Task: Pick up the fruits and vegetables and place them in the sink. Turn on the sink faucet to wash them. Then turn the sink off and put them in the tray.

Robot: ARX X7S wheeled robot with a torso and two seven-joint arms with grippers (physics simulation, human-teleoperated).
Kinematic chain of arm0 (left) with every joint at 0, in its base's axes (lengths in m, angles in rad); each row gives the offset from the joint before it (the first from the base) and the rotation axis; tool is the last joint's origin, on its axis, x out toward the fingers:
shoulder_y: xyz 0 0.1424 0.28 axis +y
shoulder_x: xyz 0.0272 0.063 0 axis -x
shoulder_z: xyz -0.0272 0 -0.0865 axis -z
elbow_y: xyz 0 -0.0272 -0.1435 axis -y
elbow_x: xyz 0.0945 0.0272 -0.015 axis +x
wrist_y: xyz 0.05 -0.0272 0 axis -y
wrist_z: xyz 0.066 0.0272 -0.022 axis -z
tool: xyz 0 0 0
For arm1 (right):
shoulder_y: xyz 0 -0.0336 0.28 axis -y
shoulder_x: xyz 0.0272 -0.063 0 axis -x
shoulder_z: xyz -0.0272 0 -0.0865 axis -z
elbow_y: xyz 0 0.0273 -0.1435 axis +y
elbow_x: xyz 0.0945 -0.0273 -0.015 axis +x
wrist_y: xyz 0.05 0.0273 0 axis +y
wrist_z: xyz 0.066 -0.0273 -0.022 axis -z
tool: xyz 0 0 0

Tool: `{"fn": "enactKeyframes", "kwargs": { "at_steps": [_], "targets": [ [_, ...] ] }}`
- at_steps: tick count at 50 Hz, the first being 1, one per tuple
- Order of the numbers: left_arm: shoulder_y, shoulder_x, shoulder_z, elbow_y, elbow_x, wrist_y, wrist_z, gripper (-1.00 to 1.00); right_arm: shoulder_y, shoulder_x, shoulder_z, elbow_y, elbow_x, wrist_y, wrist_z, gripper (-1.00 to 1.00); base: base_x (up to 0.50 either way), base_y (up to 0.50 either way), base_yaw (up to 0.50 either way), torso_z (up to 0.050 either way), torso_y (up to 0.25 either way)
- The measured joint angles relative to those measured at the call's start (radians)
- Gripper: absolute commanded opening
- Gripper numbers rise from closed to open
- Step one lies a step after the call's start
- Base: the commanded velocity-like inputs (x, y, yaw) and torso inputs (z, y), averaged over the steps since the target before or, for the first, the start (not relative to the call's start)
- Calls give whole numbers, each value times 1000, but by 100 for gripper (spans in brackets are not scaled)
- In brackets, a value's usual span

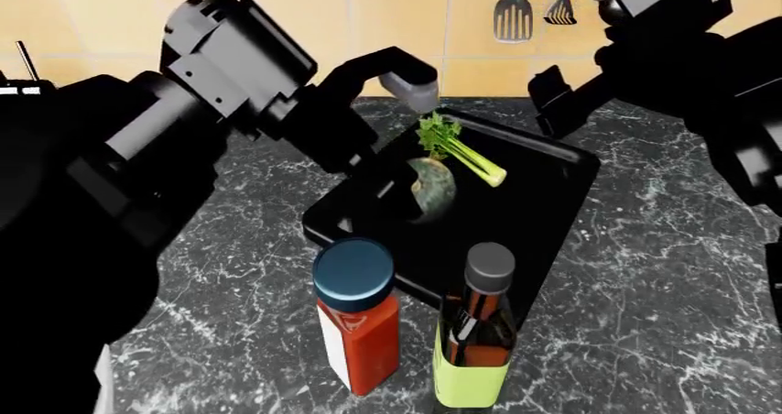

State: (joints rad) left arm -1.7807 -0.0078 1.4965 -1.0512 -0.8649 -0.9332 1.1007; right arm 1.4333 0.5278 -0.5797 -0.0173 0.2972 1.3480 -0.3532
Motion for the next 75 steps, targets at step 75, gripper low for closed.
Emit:
{"fn": "enactKeyframes", "kwargs": {
  "at_steps": [75],
  "targets": [
    [71, 7, 19, -68, -167, 150, -234, -100, -20, -7, -17, 58, 7, -83, 2, 100, 0, 0, 0, 0, -32]
  ]
}}
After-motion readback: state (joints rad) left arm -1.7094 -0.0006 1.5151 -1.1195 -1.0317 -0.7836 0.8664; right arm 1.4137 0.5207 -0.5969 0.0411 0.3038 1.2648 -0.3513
